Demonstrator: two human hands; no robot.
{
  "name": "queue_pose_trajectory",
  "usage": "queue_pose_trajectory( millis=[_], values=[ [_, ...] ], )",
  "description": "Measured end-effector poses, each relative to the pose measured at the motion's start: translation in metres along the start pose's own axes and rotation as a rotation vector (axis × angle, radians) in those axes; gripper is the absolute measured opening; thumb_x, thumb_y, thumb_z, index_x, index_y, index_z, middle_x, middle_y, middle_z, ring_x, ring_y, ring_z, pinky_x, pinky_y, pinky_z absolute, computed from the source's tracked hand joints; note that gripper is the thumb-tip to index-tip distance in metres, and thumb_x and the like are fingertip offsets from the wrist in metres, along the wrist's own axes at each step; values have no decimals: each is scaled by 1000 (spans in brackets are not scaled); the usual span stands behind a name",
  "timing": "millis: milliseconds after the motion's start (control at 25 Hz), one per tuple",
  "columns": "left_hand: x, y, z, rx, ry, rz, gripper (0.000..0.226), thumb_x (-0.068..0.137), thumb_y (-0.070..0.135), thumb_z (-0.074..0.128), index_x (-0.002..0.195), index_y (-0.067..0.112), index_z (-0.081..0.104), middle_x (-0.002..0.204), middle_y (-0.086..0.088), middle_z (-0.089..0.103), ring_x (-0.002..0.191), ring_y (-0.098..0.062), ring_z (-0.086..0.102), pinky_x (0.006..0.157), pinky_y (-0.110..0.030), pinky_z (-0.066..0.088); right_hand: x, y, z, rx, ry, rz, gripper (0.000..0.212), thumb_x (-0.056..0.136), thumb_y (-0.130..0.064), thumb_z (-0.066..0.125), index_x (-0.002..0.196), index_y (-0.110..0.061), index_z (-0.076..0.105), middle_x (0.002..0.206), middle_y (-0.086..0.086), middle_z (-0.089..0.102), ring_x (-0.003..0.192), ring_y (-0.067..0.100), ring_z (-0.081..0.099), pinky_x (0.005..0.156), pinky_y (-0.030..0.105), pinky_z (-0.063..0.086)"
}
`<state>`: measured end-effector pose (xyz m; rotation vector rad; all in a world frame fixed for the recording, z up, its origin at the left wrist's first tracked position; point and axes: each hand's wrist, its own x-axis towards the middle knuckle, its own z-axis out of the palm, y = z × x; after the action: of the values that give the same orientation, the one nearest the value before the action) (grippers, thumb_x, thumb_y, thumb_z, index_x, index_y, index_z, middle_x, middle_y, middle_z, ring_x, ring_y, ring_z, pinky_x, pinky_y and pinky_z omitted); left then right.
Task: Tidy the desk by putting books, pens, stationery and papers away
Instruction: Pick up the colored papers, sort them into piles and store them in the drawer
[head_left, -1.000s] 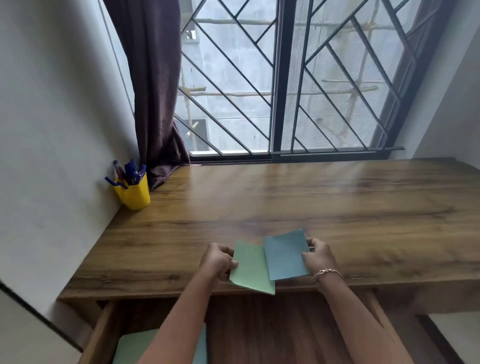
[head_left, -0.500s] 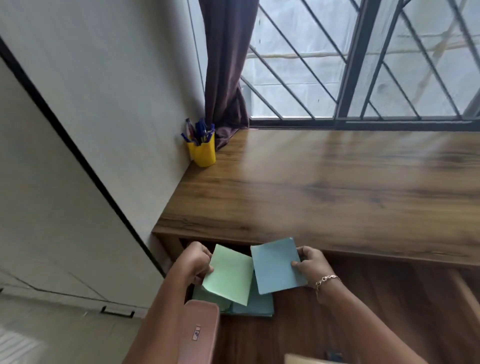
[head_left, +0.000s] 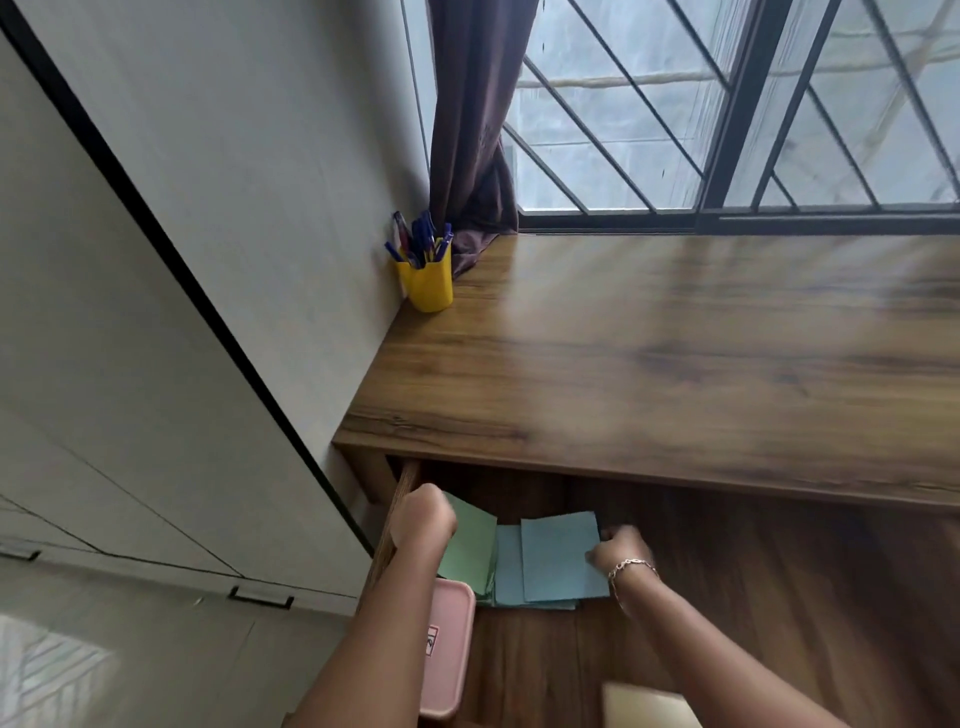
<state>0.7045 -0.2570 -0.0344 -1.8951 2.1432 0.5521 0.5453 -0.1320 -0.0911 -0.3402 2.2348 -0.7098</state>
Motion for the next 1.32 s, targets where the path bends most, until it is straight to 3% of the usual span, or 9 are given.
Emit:
queue_pose_trajectory(
  millis=[200,320,440,720,1000,1080,1160,1200,1320],
  values=[
    [-8,12,10,247,69,-14,39,89,-4,51,127,2,50,124,-16,58,113,-30,58,89,-37,53,-7,-7,9,-161,9,-55,33,79,-12,63,112,-9,63,115,13,64,107,29,61,75,27,47],
    [-8,15,17,369,168,204,41,90,1,51,130,6,46,130,-15,47,117,-29,50,88,-34,51,-9,-8,13,-261,27,-101,32,80,-15,65,112,-11,62,117,12,64,111,28,60,83,27,48],
    [-1,11,23,420,33,405,48,91,6,52,137,13,41,140,-12,38,129,-30,37,96,-37,43,-12,-6,19,-315,35,-139,38,83,-18,64,120,-11,58,122,12,61,115,29,57,89,30,48],
    [3,4,31,390,-74,397,43,92,16,56,133,13,45,138,-12,42,124,-28,45,96,-35,44,-19,-6,21,-489,71,-224,35,87,-23,56,120,-12,56,124,13,60,116,31,55,89,30,46],
    [-16,15,38,294,301,631,46,93,29,50,135,13,38,136,-10,39,127,-28,34,97,-39,39,-36,5,9,-708,313,-539,43,87,-25,55,127,-14,45,125,10,46,116,29,46,93,33,43],
    [-27,19,44,256,399,719,45,89,34,56,128,12,48,129,-10,47,124,-28,41,91,-39,43,-40,10,0,-728,400,-657,49,68,-22,74,113,-11,60,106,12,58,99,31,59,82,34,51],
    [-38,25,49,224,485,792,46,70,41,77,105,14,65,106,-8,61,105,-27,59,72,-37,52,-41,18,-10,-786,494,-733,57,39,-17,87,94,-10,71,88,12,67,81,30,68,68,34,57],
    [-43,27,53,223,509,821,47,60,44,82,95,15,69,96,-6,65,95,-25,63,65,-37,53,-43,22,-15,-811,517,-759,58,35,-15,87,91,-10,73,88,13,69,81,30,70,68,36,58],
    [-63,33,64,200,542,870,50,54,53,80,89,19,71,89,-2,67,90,-23,66,64,-40,54,-52,35,-31,-856,518,-787,43,54,-21,78,96,-11,74,100,16,71,95,31,69,80,40,55]
  ],
)
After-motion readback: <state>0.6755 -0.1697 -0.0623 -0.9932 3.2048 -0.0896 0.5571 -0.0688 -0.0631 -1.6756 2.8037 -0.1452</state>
